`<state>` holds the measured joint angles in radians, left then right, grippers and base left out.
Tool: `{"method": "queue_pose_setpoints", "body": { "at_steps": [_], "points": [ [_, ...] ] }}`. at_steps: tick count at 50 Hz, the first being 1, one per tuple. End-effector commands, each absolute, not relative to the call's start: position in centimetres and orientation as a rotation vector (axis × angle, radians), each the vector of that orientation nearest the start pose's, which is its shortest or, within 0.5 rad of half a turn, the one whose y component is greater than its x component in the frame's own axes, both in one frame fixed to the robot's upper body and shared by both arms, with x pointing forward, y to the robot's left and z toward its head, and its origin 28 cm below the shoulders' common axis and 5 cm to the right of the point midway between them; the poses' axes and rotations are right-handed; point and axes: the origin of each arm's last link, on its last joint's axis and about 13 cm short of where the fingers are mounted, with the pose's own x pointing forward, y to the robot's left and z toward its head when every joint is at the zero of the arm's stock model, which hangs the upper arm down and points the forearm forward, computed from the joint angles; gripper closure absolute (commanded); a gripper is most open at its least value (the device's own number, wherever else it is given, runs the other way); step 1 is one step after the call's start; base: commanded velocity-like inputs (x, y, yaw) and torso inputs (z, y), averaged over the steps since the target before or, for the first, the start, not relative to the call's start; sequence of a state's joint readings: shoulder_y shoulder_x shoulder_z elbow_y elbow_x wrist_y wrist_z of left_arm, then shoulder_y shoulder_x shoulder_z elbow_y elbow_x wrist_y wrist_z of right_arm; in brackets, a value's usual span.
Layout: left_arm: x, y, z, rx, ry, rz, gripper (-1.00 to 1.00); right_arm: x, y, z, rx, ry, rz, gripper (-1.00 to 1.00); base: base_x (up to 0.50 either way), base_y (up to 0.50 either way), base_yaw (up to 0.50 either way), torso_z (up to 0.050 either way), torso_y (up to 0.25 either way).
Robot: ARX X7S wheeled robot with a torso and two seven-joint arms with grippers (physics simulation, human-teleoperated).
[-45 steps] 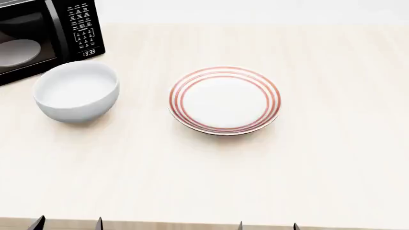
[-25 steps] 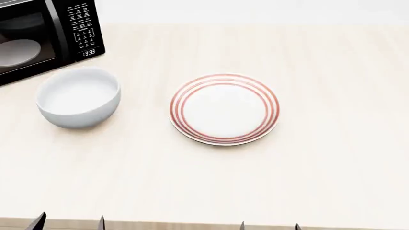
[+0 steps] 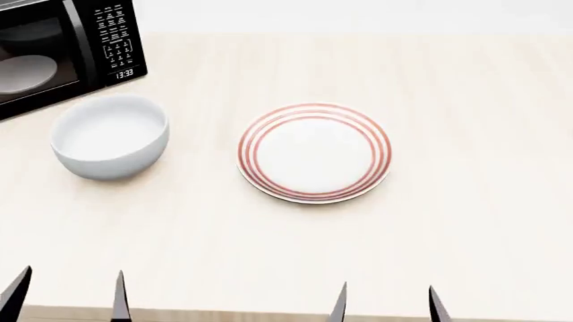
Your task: Pick up the white bowl and put it on the plate.
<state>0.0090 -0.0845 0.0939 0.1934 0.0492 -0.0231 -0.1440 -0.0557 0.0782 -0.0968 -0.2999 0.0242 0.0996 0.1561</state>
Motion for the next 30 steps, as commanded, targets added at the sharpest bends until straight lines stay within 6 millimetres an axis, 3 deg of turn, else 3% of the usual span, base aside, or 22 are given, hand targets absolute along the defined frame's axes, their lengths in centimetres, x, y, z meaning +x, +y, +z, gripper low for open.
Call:
{"method": "queue_pose_setpoints", "body": {
  "at_steps": [1, 16, 30],
  "points": [
    [19.6, 20.6, 8.6, 0.092, -0.274, 0.067, -1.00, 18.1, -8.8, 10.0, -0.048, -0.284, -0.052, -1.00, 0.00, 0.00, 0.00, 0.000, 0.000],
    [19.0, 20.6, 10.2, 0.103, -0.321, 0.075, -1.00, 17.7, -8.7, 10.7, -0.030, -0.314, -0.021, -1.00, 0.01, 0.00, 0.00, 0.000, 0.000],
    [19.2, 20.6, 10.0, 0.109, -0.319, 0.083, -1.00, 17.8, -8.7, 10.5, -0.025, -0.313, -0.027, -1.00, 0.48, 0.04, 0.00, 0.000, 0.000]
  ]
}}
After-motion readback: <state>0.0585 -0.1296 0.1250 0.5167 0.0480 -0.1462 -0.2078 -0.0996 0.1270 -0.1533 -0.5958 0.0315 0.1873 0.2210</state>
